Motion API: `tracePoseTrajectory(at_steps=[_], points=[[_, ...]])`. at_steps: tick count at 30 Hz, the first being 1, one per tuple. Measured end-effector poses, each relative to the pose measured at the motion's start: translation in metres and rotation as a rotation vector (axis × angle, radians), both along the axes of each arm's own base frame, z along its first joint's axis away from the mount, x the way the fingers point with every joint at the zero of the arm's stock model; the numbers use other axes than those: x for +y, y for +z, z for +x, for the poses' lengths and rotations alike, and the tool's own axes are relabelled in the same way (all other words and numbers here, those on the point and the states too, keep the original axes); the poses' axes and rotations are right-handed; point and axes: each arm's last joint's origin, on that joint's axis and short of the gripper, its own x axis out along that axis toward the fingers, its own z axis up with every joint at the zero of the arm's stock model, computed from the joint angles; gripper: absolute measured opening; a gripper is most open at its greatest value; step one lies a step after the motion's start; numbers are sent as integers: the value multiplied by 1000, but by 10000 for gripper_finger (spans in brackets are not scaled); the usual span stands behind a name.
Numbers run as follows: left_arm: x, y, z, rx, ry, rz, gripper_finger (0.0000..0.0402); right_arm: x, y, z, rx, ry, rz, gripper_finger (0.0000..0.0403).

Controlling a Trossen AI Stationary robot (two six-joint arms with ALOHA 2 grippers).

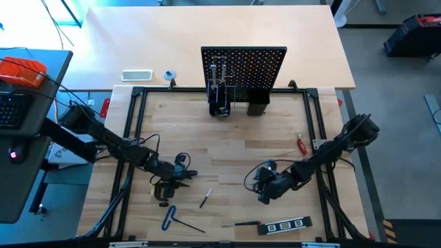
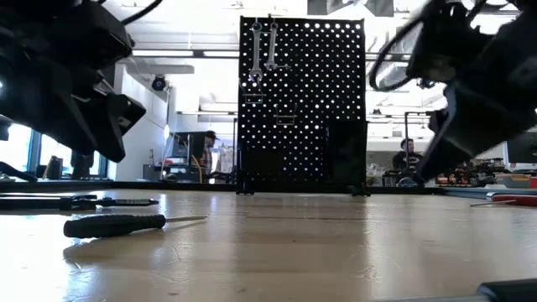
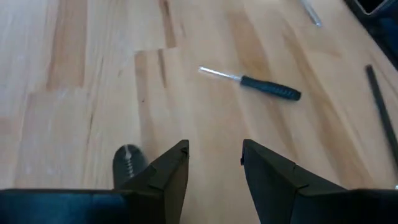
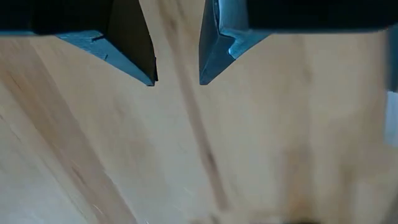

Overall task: Hang tools onto peg board
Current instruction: Put the Allen wrench into the right bin on the pegboard

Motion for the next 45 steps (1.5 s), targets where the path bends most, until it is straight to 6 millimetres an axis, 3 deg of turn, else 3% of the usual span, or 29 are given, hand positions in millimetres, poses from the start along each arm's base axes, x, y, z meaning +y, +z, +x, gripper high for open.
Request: tracePoseTrajectory(at_steps=[8,17,23,30,36,45], points=[[-3,1,0,-24,-9,15,145,-5,2,-24,282,-123,-143,118],[-4,7,4,-115,7,29,145,-37,38,-52,802,-294,-380,118],[-2,12,10,-180,2,44,145,-65,41,-41,912,-184,-228,118],[1,12,11,-190,-2,62,145,-99,42,-32,1009,4,-157,118],[0,12,11,-188,-14,63,145,-132,41,-29,1048,63,-113,118],[0,11,11,-183,-28,54,145,-163,9,-60,1179,59,52,118]])
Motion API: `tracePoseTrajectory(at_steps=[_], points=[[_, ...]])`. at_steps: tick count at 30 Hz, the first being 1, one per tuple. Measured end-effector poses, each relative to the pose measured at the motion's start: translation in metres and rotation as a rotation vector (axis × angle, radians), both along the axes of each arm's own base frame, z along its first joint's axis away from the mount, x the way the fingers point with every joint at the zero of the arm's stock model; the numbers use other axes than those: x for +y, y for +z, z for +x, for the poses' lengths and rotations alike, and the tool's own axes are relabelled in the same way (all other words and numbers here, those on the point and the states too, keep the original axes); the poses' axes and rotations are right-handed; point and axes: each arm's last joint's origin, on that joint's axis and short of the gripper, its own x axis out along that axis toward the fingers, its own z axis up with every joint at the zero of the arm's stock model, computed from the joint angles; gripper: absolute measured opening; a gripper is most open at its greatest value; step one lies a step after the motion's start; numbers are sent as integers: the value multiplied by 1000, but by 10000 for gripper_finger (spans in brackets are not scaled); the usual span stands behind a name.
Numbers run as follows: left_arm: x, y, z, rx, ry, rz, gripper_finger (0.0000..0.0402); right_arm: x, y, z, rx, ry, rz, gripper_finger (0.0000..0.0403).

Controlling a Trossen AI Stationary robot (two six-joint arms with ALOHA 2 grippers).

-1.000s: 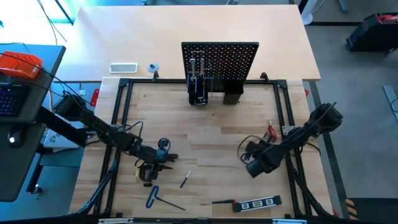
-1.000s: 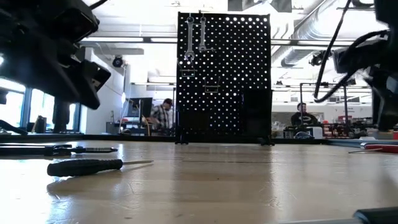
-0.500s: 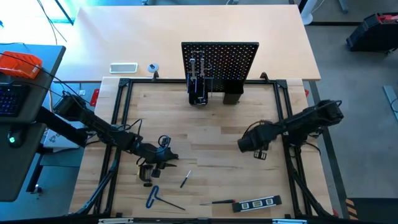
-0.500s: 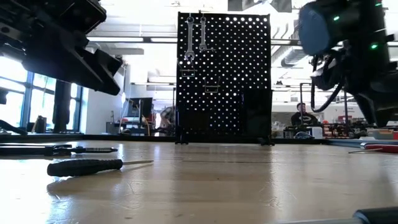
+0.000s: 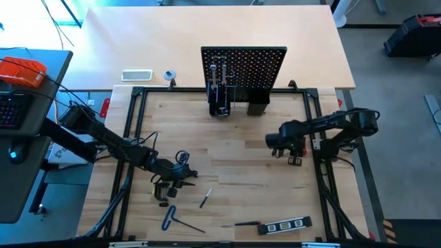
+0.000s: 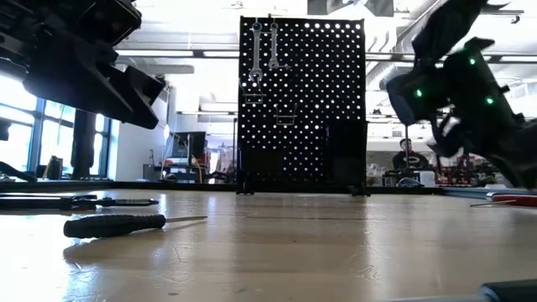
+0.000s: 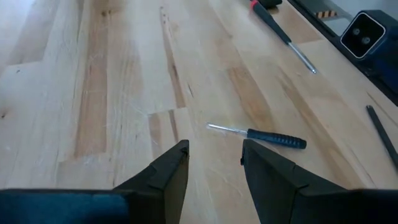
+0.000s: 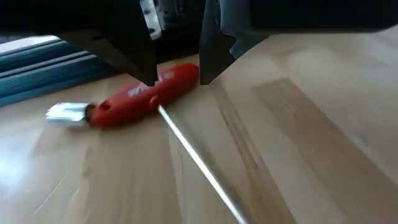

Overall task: Hang tools onto peg board
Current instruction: Put the Allen wrench into the right bin on the pegboard

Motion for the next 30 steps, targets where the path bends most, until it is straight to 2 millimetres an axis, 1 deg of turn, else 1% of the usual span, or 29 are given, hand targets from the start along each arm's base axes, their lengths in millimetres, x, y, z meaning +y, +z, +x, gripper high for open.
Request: tracePoseTrajectory(at_steps=[2,4,10,14,19,26,28,30], points=[[0,0,0,2,0,1,145,-4,0,1,-12,-25,21,118],[0,0,1,-3,-1,4,145,-6,1,4,-31,-22,1,118],[4,0,3,-11,11,12,145,-6,0,4,-35,-19,-12,118],[6,2,5,-30,10,-3,145,-7,-5,10,-112,-23,-20,118],[5,2,5,-30,-2,-11,145,-14,-12,9,-53,-61,-34,118],[5,3,5,-38,-6,-9,145,-24,-34,11,64,-113,49,118],[5,3,5,-43,-6,-10,145,-25,-40,11,104,-118,69,110],[5,3,5,-42,-7,-8,145,-25,-42,10,123,-119,84,85]])
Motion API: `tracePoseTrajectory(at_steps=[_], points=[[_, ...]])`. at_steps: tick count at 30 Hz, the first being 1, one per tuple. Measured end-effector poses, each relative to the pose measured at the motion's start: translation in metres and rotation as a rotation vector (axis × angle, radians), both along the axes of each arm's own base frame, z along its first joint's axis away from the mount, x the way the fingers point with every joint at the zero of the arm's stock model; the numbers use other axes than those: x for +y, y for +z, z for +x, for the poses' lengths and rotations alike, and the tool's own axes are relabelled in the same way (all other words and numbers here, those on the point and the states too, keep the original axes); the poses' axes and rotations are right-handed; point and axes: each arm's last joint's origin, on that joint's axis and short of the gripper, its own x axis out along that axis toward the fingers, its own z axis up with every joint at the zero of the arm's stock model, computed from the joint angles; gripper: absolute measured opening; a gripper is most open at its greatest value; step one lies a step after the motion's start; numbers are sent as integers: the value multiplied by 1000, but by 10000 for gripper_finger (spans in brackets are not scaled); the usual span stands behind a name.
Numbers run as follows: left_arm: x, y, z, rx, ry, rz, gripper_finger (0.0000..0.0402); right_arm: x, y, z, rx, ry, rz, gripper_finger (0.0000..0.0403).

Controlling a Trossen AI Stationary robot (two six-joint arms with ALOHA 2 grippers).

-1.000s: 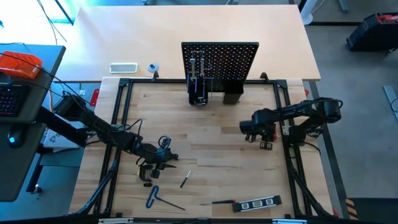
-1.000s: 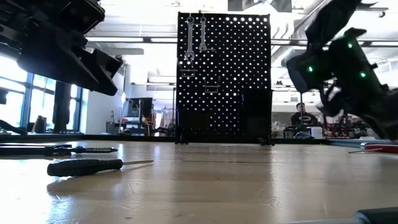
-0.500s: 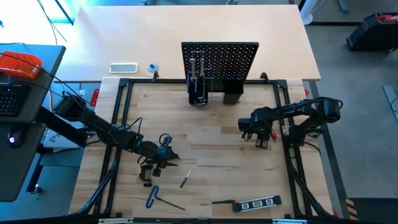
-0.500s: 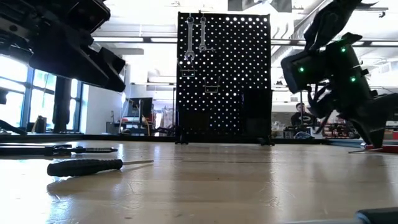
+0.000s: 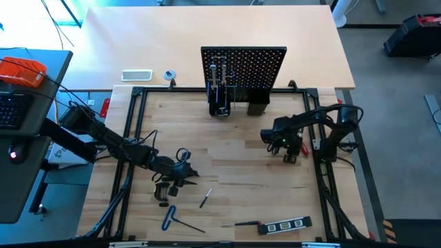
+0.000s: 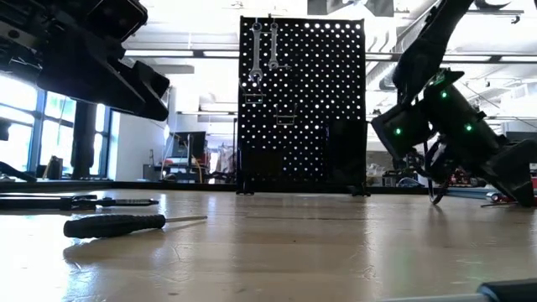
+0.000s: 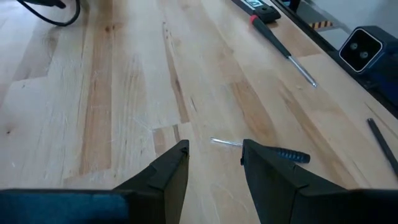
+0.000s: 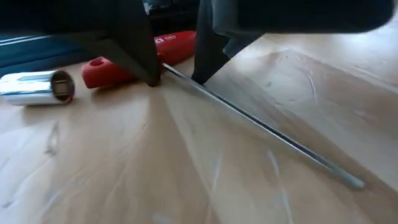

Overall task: Hang tools onto peg board
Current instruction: Put the Allen wrench into the right bin on the pegboard

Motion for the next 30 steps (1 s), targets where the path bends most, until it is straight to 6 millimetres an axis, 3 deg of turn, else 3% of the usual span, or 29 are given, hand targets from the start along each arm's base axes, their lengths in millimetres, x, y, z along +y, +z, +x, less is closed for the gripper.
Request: tracePoseTrajectory(at_steps=[4,9,16,24,30], points=[[0,0,0,-1,-4,7,145,4,1,4,-18,7,24,13],[0,0,0,-4,-12,22,145,13,7,20,-75,61,3,4],[2,1,1,-18,-15,44,145,31,26,61,-288,116,-37,2],[15,2,7,-34,46,39,145,59,65,109,-559,199,-58,1],[27,7,15,-102,102,23,145,73,93,132,-695,254,-117,0]])
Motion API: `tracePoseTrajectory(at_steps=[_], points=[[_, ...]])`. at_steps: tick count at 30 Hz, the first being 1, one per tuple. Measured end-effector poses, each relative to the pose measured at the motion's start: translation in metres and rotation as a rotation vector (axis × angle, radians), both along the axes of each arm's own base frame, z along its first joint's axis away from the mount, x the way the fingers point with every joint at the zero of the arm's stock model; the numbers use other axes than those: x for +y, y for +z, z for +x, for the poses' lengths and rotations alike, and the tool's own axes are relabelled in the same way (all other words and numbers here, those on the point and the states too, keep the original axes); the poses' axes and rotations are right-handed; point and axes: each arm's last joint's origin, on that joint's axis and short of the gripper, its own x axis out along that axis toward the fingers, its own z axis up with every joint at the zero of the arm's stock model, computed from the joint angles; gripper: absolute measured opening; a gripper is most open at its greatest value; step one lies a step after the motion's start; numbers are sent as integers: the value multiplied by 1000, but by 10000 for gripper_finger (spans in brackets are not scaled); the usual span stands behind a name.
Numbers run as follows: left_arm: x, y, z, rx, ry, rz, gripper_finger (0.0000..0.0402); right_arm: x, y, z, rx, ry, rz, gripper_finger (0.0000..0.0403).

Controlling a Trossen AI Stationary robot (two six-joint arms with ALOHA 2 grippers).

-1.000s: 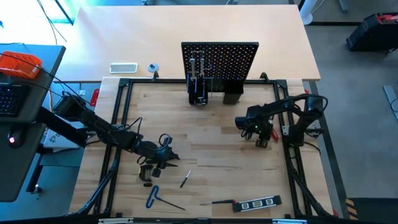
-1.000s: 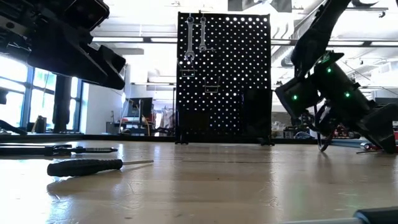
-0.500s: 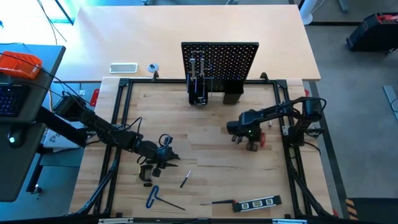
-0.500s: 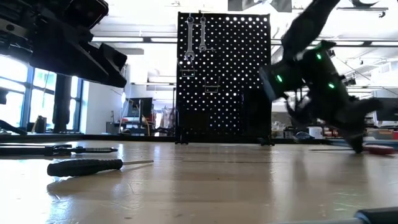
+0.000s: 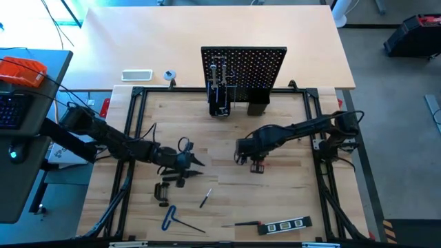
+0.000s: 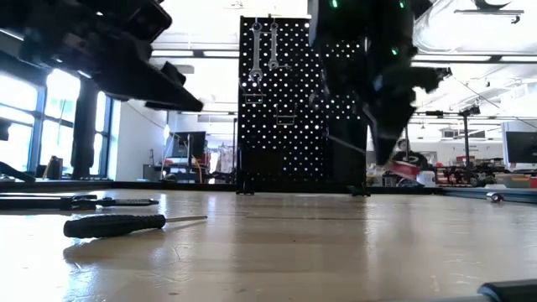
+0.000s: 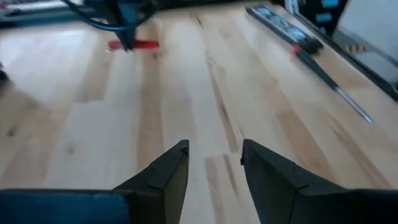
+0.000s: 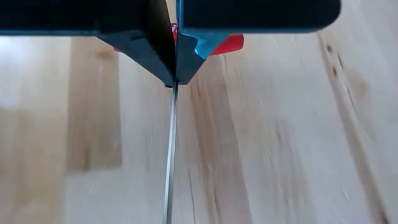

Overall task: Hang tools onto peg board
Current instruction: Put the Allen wrench into the right bin on the pegboard

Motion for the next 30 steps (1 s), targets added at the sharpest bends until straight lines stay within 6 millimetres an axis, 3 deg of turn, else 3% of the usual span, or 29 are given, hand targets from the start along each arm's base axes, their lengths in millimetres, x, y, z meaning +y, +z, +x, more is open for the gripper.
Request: tracePoseTrajectory(at_steps=[11,30], points=[[16,-4,18,-111,74,-30,145,25,44,24,-211,52,-112,0],[38,22,28,-395,-8,-173,145,78,138,36,-556,175,-384,0]])
